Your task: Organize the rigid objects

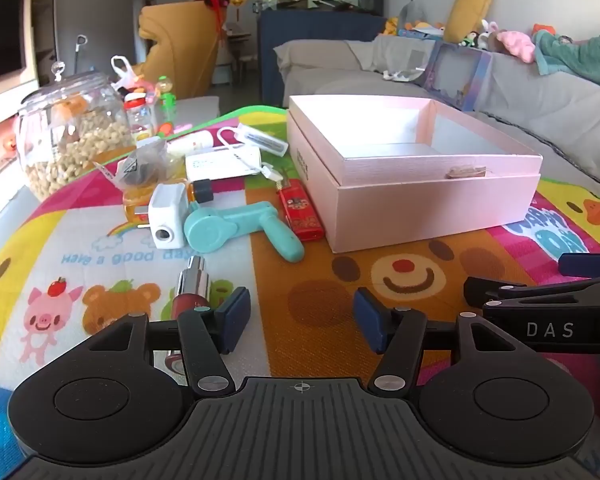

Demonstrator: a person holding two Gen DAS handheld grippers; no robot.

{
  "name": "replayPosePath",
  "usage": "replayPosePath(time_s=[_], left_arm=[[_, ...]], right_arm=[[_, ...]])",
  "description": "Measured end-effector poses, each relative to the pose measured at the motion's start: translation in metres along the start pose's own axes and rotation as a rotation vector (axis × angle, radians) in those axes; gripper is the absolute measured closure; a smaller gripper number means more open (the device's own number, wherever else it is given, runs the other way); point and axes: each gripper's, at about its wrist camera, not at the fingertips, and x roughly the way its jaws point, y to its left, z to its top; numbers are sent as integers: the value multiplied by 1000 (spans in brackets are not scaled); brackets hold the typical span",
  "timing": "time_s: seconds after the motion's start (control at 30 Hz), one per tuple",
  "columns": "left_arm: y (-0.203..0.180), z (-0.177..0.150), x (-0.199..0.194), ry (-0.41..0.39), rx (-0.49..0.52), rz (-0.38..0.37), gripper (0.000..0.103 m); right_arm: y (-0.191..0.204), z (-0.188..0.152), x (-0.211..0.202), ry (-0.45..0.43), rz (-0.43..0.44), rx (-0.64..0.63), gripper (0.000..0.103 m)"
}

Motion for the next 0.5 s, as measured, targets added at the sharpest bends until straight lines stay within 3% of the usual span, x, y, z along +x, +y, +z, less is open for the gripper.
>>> replayPosePath(time_s=[0.5], left_arm=[[0, 0, -2, -1, 0, 0, 40]], right_arm=[[0, 0, 0, -1, -2, -1, 0]])
